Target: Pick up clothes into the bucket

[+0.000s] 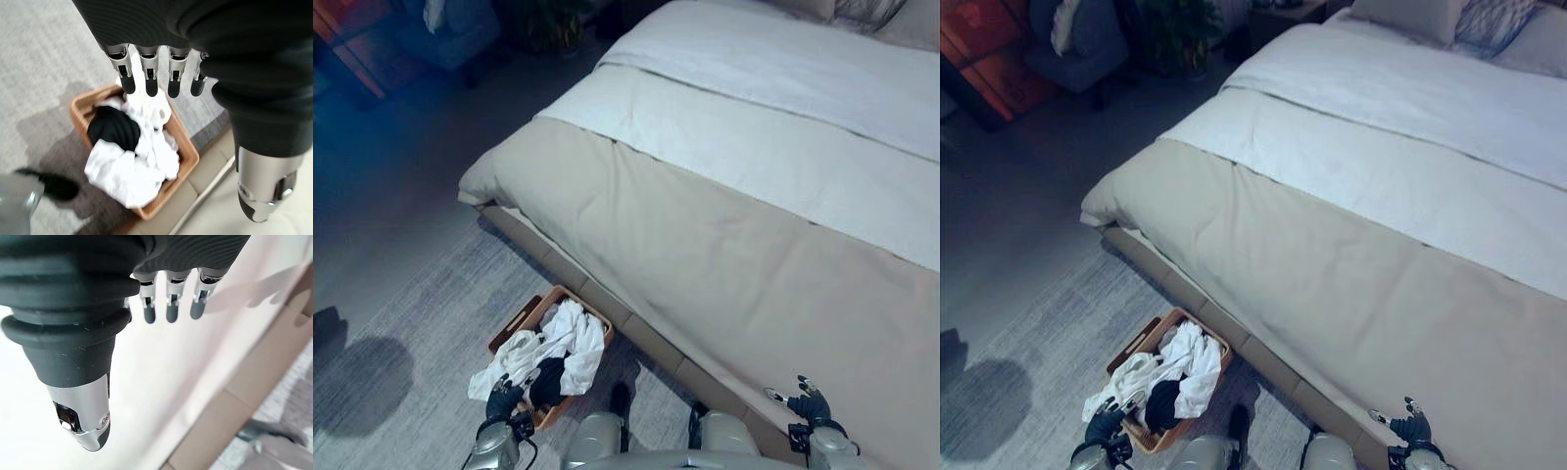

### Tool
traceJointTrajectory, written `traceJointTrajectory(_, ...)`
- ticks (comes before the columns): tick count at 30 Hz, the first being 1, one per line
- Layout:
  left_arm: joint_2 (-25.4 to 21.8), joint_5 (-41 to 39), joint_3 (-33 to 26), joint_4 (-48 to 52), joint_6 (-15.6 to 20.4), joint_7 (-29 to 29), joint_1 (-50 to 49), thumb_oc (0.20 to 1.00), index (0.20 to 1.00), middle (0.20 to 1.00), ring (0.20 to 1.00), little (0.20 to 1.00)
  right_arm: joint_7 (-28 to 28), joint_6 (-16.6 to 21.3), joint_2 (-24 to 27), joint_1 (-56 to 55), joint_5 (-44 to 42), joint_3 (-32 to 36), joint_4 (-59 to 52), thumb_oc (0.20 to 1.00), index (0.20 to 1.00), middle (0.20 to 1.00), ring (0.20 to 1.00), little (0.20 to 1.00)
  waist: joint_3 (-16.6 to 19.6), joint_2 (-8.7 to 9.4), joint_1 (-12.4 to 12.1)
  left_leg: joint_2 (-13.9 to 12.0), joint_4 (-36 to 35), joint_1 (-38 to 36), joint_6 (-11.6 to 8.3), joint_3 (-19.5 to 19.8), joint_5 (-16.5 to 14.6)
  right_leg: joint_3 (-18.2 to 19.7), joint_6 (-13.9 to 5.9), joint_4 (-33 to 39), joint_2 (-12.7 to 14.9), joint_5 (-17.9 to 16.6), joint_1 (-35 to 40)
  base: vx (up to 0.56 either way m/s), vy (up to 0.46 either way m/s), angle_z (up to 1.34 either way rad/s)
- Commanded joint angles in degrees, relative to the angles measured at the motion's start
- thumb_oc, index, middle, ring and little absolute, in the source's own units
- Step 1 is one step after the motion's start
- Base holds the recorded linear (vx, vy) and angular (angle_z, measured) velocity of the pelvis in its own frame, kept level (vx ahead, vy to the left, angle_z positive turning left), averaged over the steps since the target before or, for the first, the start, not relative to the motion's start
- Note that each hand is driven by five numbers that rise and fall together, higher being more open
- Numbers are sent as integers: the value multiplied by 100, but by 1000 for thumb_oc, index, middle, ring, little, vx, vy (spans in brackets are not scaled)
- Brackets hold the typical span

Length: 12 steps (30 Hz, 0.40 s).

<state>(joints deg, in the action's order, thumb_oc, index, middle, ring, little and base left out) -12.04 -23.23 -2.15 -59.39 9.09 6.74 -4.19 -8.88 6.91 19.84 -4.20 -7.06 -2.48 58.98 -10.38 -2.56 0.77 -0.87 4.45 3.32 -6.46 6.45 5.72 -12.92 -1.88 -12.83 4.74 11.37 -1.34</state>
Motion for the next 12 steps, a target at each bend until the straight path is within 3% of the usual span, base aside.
traceJointTrajectory(1,44,350,198,-355,-132,-347,112,1000,1000,1000,1000,1000,216,-160,230,179,517,-274,129,1000,1000,1000,1000,1000,32,145,74,219,398,-37,189,-153,-514,273,-251,1164,54,-856,439,78,-81,-7)
traceJointTrajectory(12,159,1153,466,-994,-329,-603,60,1000,1000,1000,1000,1000,448,-267,-75,258,611,-521,465,1000,1000,1000,1000,1000,310,229,118,-3,-64,-677,210,-477,-510,338,-273,1360,-74,-848,880,56,-35,-16)
